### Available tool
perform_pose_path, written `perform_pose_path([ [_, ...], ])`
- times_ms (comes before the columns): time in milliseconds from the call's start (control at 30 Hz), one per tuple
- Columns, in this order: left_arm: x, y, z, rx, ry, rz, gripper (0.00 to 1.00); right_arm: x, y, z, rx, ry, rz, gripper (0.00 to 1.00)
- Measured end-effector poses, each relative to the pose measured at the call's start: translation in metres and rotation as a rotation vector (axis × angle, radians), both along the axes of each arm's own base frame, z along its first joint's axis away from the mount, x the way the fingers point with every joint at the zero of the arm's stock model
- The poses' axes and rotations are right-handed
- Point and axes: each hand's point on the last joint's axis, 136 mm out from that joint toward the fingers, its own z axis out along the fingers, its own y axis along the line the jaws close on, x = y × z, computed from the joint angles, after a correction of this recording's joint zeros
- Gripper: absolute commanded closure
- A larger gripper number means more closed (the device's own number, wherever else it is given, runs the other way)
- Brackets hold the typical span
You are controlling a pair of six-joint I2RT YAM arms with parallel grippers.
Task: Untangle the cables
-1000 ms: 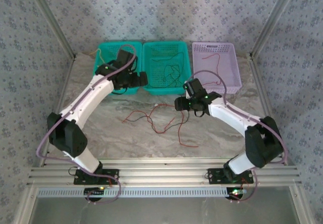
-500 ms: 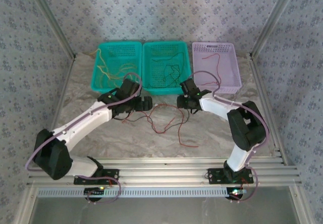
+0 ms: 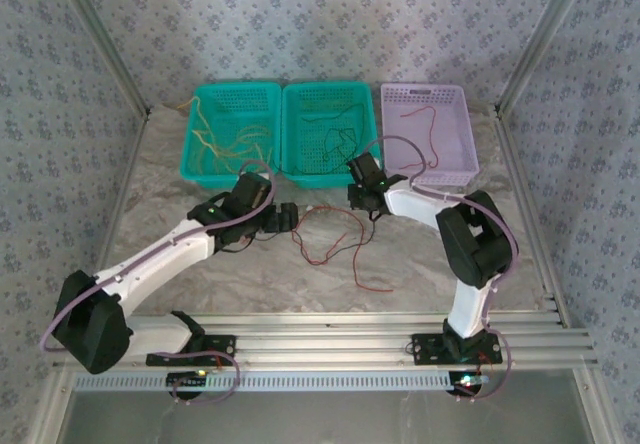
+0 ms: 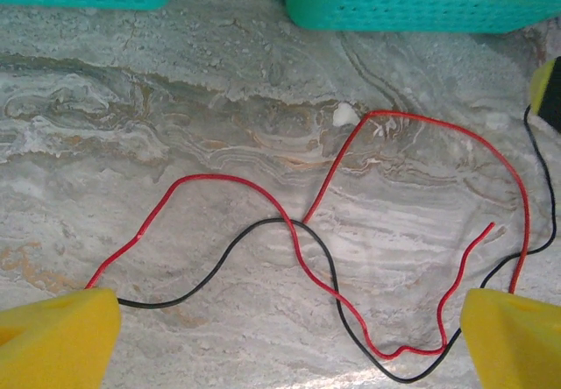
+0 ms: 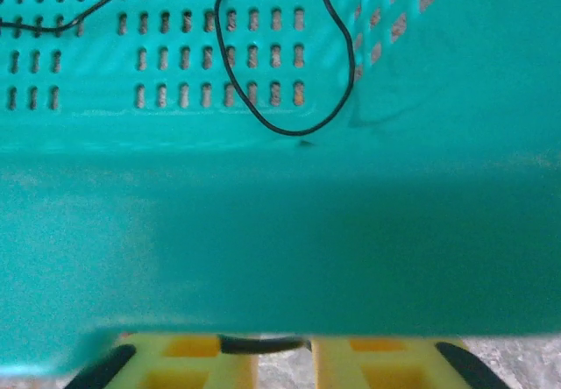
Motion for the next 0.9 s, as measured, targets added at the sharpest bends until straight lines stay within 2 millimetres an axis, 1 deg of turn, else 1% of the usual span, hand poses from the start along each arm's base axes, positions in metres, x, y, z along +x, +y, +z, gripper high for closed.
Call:
perform_pose_path([
  [67,0.000,0.000,0.001,0.000,-0.002,0.001,0.01,0.001,0.002,0.000,-0.006,-0.004,0.003,0.97],
  [100,0.000,0.001,0.001,0.001,-0.003,0.002,0.01,0.000,0.003,0.000,-0.010,-0.006,0.007,1.00],
  [233,-0.001,0.002,-0.002,0.003,-0.004,0.004,0.01,-0.005,0.007,0.004,-0.034,-0.025,0.023,1.00],
  [300,-0.001,0.002,-0.003,0.004,-0.002,0.004,0.01,-0.013,0.010,0.015,-0.042,-0.049,0.045,1.00],
  [367,-0.001,0.002,-0.003,0.005,-0.003,0.004,0.01,-0.019,0.015,0.032,-0.034,-0.082,0.063,1.00],
  [433,-0.001,0.003,-0.003,0.006,-0.004,0.005,0.01,-0.023,0.020,0.057,-0.022,-0.138,0.083,1.00],
  [467,-0.001,0.003,-0.003,0.006,-0.004,0.006,0.01,-0.030,0.019,0.075,-0.022,-0.169,0.092,1.00],
  [500,-0.001,0.003,-0.003,0.007,-0.005,0.005,0.01,-0.035,0.018,0.095,-0.011,-0.210,0.099,1.00],
  [533,-0.001,0.002,-0.003,0.006,-0.004,0.005,0.01,-0.039,0.019,0.122,0.009,-0.267,0.108,1.00],
  [633,0.000,0.002,-0.002,0.005,-0.006,0.005,0.01,-0.054,0.017,0.191,0.066,-0.407,0.126,1.00],
  [733,0.001,0.001,-0.001,-0.001,-0.013,0.005,0.01,-0.065,0.017,0.250,0.112,-0.519,0.147,1.00],
  [833,0.001,0.001,0.000,-0.003,-0.016,0.005,0.01,-0.076,0.022,0.296,0.145,-0.597,0.178,1.00],
  [900,0.001,0.001,0.000,-0.003,-0.016,0.005,0.01,-0.084,0.027,0.319,0.163,-0.634,0.207,1.00],
])
